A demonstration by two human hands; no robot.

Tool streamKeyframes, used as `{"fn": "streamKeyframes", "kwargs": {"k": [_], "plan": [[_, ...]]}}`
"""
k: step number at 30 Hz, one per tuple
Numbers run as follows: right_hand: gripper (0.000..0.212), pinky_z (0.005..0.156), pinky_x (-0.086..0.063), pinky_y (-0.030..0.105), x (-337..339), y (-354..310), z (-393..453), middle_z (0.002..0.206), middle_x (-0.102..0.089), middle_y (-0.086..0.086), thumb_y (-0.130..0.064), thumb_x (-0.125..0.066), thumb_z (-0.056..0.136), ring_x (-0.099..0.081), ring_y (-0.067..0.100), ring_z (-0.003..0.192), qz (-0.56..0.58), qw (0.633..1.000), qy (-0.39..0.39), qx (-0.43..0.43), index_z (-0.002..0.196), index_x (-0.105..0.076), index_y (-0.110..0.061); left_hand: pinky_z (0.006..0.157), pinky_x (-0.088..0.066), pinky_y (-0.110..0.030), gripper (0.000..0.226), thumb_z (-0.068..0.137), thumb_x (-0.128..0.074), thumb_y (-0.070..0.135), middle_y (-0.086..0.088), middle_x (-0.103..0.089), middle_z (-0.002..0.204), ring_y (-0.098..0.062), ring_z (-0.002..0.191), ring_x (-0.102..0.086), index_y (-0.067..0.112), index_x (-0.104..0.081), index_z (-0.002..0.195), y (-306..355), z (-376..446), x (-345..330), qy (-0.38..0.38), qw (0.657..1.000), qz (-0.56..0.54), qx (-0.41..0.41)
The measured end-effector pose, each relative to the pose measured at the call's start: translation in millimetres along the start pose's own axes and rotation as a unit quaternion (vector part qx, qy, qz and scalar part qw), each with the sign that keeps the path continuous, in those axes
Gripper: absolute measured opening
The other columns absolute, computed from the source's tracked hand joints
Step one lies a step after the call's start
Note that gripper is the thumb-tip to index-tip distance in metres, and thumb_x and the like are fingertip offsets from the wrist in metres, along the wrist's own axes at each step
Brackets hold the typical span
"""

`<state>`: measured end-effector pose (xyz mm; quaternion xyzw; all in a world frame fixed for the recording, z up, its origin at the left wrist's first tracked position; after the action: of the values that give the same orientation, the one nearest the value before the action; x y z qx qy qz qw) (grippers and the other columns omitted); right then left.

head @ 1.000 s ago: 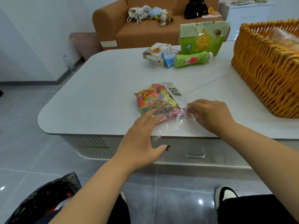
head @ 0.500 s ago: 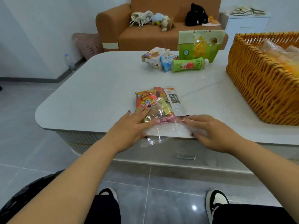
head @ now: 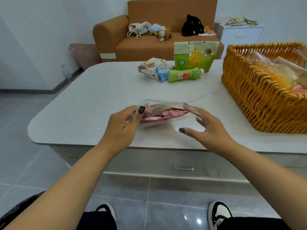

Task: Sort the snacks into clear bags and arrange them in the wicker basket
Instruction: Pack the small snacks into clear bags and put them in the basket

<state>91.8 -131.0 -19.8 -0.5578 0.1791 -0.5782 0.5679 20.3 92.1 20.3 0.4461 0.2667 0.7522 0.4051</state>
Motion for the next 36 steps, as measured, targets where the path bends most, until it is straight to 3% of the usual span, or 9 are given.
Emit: {"fn": "streamKeyframes", "kwargs": {"k": [4, 7, 9, 13, 17, 20, 26, 29, 36], "plan": [[0.016, 0.097, -0.049, 0.029, 17, -41, 12, 0.11, -0.071, -0.006, -0.005, -0.067, 0.087, -0.064, 0.005, 0.107, 0.091, 0.994, 0.066, 0.008, 0.1, -0.071, -0.011, 0.084, -0.056, -0.03, 0.036, 0.097, -0.043, 0.035, 0.003, -0.077, 0.096, -0.013, 0.097, -0.072, 0.014, -0.072, 0.093, 24, 14, 16, 0.063, 0.987, -0.137, 0.061], [0.006, 0.084, -0.057, 0.037, 22, -58, 16, 0.094, -0.074, 0.014, -0.009, -0.065, 0.088, -0.071, 0.027, 0.09, 0.15, 0.986, 0.07, -0.017, 0.091, -0.069, -0.005, 0.072, -0.056, -0.019, 0.037, 0.101, -0.04, 0.031, 0.001, -0.077, 0.094, -0.012, 0.092, -0.073, 0.013, -0.069, 0.089, 22, 20, 21, 0.078, 0.968, -0.192, 0.145], [0.008, 0.075, -0.057, 0.038, 22, -63, 21, 0.086, -0.073, 0.019, -0.014, -0.069, 0.085, -0.07, 0.03, 0.079, 0.161, 0.983, 0.081, -0.031, 0.083, -0.067, -0.006, 0.065, -0.055, -0.021, 0.036, 0.105, -0.038, 0.027, -0.001, -0.077, 0.095, -0.014, 0.092, -0.073, 0.013, -0.066, 0.088, 11, 22, 19, 0.066, 0.947, -0.227, 0.216], [0.02, 0.055, -0.049, 0.027, 11, -48, 31, 0.067, -0.07, 0.012, -0.021, -0.076, 0.078, -0.06, 0.014, 0.055, 0.141, 0.984, 0.067, -0.09, 0.072, -0.064, -0.007, 0.08, -0.056, -0.035, 0.031, 0.106, -0.039, 0.023, -0.008, -0.076, 0.097, -0.018, 0.091, -0.074, 0.008, -0.064, 0.095, -18, 21, 4, 0.03, 0.91, -0.268, 0.317], [0.017, 0.059, -0.052, 0.032, 2, -16, 40, 0.077, -0.069, 0.023, -0.021, -0.078, 0.074, -0.061, 0.025, 0.063, 0.168, 0.971, 0.042, -0.165, 0.076, -0.067, -0.009, 0.069, -0.057, -0.03, 0.029, 0.105, -0.04, 0.02, -0.008, -0.077, 0.094, -0.015, 0.083, -0.074, 0.007, -0.064, 0.094, -41, 20, -8, 0.014, 0.886, -0.275, 0.373], [0.013, 0.052, -0.052, 0.025, -3, 2, 46, 0.07, -0.07, 0.008, -0.02, -0.076, 0.074, -0.063, 0.018, 0.059, 0.193, 0.961, 0.031, -0.194, 0.081, -0.069, -0.012, 0.076, -0.058, -0.034, 0.03, 0.106, -0.039, 0.019, -0.01, -0.076, 0.096, -0.018, 0.085, -0.074, 0.005, -0.064, 0.094, -55, 21, -15, 0.008, 0.874, -0.283, 0.396], [0.009, 0.056, -0.043, 0.029, -13, 26, 60, 0.071, -0.066, 0.012, -0.011, -0.075, 0.081, -0.055, 0.025, 0.065, 0.193, 0.954, 0.064, -0.218, 0.076, -0.067, -0.009, 0.09, -0.055, -0.04, 0.024, 0.1, -0.052, 0.026, -0.007, -0.076, 0.101, -0.022, 0.099, -0.071, 0.006, -0.064, 0.105, -72, 30, -19, -0.043, 0.879, -0.242, 0.409], [0.01, 0.057, -0.042, 0.03, -16, 38, 64, 0.068, -0.066, 0.008, -0.01, -0.072, 0.083, -0.055, 0.025, 0.066, 0.201, 0.947, 0.07, -0.241, 0.075, -0.066, -0.009, 0.084, -0.053, -0.039, 0.017, 0.093, -0.062, 0.014, -0.009, -0.075, 0.105, -0.024, 0.102, -0.068, 0.01, -0.065, 0.11, -77, 32, -17, -0.08, 0.884, -0.23, 0.398], [0.017, 0.05, -0.049, 0.022, -10, 41, 72, 0.068, -0.064, 0.004, -0.015, -0.064, 0.086, -0.058, 0.011, 0.056, 0.229, 0.936, -0.05, -0.264, 0.07, -0.059, -0.012, 0.079, -0.058, -0.035, 0.03, 0.098, -0.045, -0.001, -0.01, -0.074, 0.109, -0.018, 0.098, -0.071, 0.012, -0.069, 0.11, -84, 37, -18, -0.108, 0.868, -0.29, 0.389]]}}
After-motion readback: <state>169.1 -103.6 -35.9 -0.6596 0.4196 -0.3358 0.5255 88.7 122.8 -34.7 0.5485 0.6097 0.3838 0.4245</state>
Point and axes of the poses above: each hand's wrist, its own z-axis towards the middle knuckle, its own x-axis out of the back of the hand, y = z × x, the point moved 6 cm from there along z, towards the middle knuckle
